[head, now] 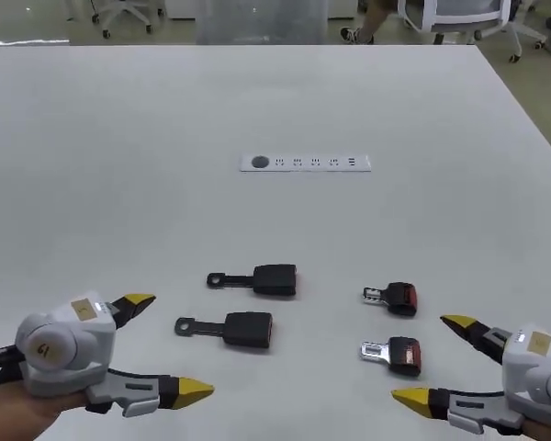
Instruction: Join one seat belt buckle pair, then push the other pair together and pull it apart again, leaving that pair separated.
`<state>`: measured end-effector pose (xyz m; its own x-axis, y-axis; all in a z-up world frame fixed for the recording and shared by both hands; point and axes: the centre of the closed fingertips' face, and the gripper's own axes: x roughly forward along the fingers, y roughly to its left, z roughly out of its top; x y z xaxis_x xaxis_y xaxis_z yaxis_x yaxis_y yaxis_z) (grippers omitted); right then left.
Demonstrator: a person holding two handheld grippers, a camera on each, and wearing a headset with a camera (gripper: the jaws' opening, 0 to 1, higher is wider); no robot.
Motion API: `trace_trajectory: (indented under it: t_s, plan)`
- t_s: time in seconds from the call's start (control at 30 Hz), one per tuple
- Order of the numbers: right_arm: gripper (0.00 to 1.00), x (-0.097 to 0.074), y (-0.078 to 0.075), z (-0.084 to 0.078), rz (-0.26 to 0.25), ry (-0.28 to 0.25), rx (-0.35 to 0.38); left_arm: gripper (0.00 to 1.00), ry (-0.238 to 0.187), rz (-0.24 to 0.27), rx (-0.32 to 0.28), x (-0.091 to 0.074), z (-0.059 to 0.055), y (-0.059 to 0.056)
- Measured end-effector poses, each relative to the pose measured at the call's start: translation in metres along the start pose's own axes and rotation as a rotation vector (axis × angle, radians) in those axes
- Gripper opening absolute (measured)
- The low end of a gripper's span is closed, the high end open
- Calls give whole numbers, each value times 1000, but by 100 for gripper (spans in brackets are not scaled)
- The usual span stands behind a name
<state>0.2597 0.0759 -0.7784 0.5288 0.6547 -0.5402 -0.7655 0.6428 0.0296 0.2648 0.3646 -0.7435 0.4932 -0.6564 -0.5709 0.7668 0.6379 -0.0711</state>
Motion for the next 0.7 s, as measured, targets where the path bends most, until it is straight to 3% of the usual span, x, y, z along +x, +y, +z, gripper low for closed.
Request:
trace_trajectory:
  t_s: [0.33, 0.53, 0.7]
  plan:
    - [83, 7, -5, -11, 40, 45, -8, 97, 24, -26, 4, 14, 1, 0]
    - [83, 10, -7, -23, 67, 87, -28, 96, 52, -47, 13, 25, -3, 2]
    - [81, 12, -10, -27, 81, 92, -21, 96, 66, -61, 14, 34, -6, 5]
